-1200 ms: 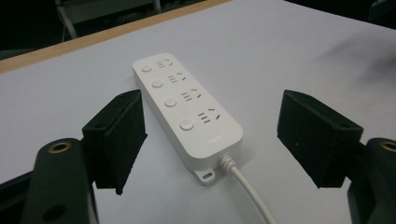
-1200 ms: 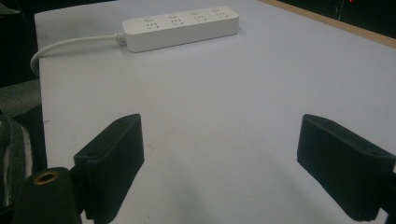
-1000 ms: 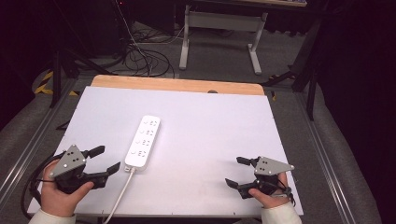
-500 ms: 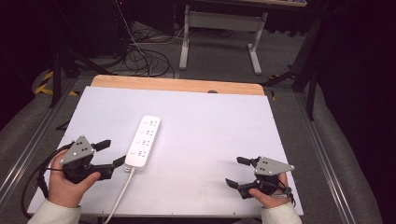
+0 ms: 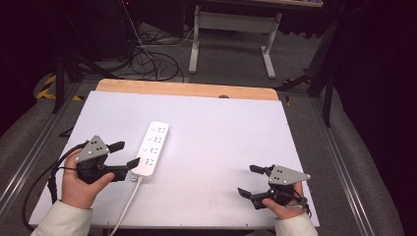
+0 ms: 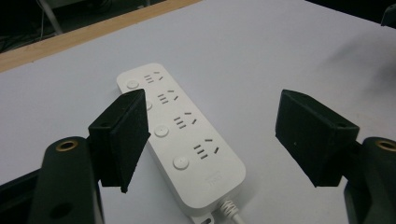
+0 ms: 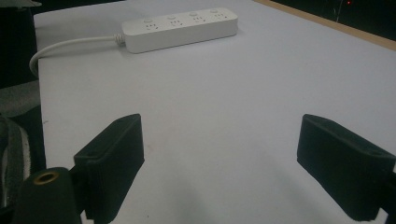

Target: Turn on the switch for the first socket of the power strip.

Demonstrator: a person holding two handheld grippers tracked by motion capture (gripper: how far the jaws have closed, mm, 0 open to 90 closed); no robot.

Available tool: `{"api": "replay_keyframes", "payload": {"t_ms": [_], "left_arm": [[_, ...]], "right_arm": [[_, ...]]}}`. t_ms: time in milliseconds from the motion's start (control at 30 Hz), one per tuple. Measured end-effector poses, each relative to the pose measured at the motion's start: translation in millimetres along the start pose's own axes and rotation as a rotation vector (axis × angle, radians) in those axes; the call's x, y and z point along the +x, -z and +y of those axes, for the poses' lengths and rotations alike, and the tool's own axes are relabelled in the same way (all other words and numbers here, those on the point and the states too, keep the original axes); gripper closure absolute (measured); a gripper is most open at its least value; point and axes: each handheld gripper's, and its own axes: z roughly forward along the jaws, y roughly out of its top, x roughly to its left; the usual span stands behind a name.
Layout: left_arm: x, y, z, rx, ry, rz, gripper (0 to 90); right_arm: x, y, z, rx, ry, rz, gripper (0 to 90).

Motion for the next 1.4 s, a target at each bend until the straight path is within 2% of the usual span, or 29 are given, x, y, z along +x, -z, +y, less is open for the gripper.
{"api": "replay_keyframes", "payload": {"t_ms": [267, 433, 533, 633, 700, 733, 767, 800, 833, 867, 900, 933, 967, 1067, 1400], "left_arm": [[-0.7, -10.9, 7.0, 0.004, -0.001, -0.009, 26.8], [-2.1, -17.0, 10.0, 0.018, -0.019, -0.007, 27.2], [-1.0, -19.0, 10.0, 0.025, -0.017, -0.007, 30.5], [-0.3, -21.1, 9.8, 0.037, -0.01, -0.011, 41.7], [-1.2, -22.8, 9.8, 0.046, -0.001, -0.028, 48.9], [-1.0, -23.3, 9.9, 0.05, -0.004, -0.042, 48.9], [-0.1, -23.7, 10.1, 0.054, -0.018, -0.052, 56.4], [-0.7, -24.5, 9.8, 0.06, -0.005, -0.074, 62.8], [-0.2, -24.8, 9.8, 0.064, -0.011, -0.077, 74.5], [0.7, -24.8, 10.0, 0.076, -0.023, -0.083, 74.5], [0.7, -25.1, 9.9, 0.084, -0.017, -0.087, 85.7], [1.8, -25.7, 10.0, 0.088, -0.019, -0.089, 85.7], [2.2, -25.9, 10.1, 0.101, -0.011, -0.078, 89.4], [3.3, -28.0, 10.9, 0.15, -0.006, -0.056, 90.0], [9.2, -42.9, 10.4, 0.255, 0.029, -0.056, 90.0]], "right_arm": [[-0.1, -0.4, -0.4, -0.003, -0.001, -0.001, 15.3], [0.0, 0.0, -0.4, -0.005, -0.004, 0.0, 15.3], [-0.2, -0.2, -0.7, -0.004, 0.0, 0.0, 16.1], [0.2, -0.3, -0.6, -0.005, 0.002, 0.001, 16.2], [0.3, 0.3, -0.4, -0.008, 0.0, 0.002, 16.2], [0.3, 0.3, -0.4, -0.008, 0.0, 0.002, 16.2], [0.3, 0.4, -0.4, -0.008, 0.0, 0.001, 16.2], [0.3, 0.3, -0.5, -0.008, 0.002, 0.001, 16.2], [0.5, 0.1, -0.5, -0.008, 0.003, 0.002, 16.2], [0.5, 0.1, -0.5, -0.008, 0.003, 0.002, 16.2], [0.5, -0.1, -0.5, -0.009, 0.003, 0.005, 16.2], [0.5, -0.1, -0.5, -0.009, 0.003, 0.005, 16.2], [0.5, 0.0, -0.5, -0.008, 0.004, 0.004, 16.2], [0.6, 0.0, -0.4, -0.008, 0.004, 0.004, 16.2], [0.9, -0.2, -0.4, -0.005, 0.005, 0.004, 16.2]]}}
